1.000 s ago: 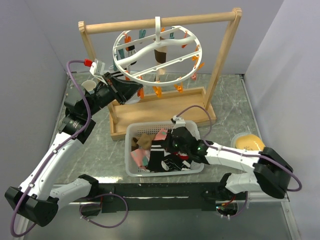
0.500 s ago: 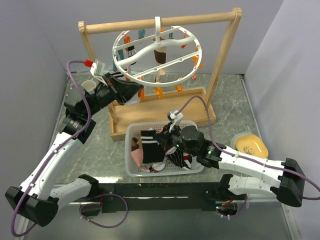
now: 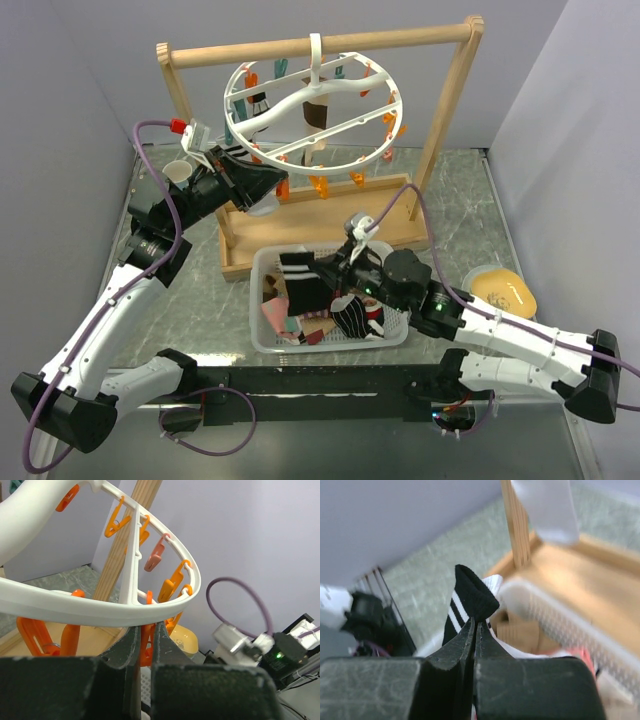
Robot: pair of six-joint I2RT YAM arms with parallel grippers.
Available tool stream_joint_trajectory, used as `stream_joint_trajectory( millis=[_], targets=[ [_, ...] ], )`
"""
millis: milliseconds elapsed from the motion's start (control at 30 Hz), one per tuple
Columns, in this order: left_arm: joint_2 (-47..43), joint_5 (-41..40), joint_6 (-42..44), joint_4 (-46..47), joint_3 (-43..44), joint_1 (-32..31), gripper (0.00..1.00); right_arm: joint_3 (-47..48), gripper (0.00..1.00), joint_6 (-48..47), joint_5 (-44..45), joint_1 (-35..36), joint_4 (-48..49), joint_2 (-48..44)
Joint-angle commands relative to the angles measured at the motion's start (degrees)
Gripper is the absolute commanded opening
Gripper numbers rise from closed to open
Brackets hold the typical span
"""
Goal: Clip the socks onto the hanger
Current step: Adjust the sock in the bin.
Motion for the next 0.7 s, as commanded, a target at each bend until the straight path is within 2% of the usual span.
stream_joint_trajectory(
  millis=[0,133,433,467,533,567,633,667],
  targets=[
    [-1.74,5.28,-0.61,-1.29,-0.57,-0.22,0.01,-7.24,0.00,5.01,0.16,0.33,-3.77,-3.81],
    [-1.83,5.20,-1.22,-0.76,-0.75,-0.22,0.01,-10.51,0.00,7.30,-0.36,0.33,-4.66,-1.44],
    [-1.91,5.02,-1.49,-0.50,-0.75,-0.05,0.01,-14.12,0.00,10.38,-0.81,0.25,0.26,8.31],
    [-1.92,5.11,-1.57,-0.41,-0.75,-0.05,0.01,-13.86,0.05,10.73,0.07,0.33,0.27,9.28],
    [-1.83,5.11,-1.75,-0.40,-0.75,0.04,0.01,-13.60,0.10,10.99,0.69,0.25,0.88,9.90],
    [-1.74,5.11,-1.58,-0.49,-0.66,0.04,0.01,-13.42,0.21,11.00,0.60,0.07,1.23,10.34],
    [-1.92,5.02,-1.58,-0.58,-0.75,0.13,0.01,-13.07,0.26,11.17,0.43,-0.10,1.85,10.69],
    [-1.92,5.02,-1.58,-0.58,-0.75,0.13,0.01,-12.72,0.33,11.43,0.25,-0.11,2.11,10.95]
  ],
)
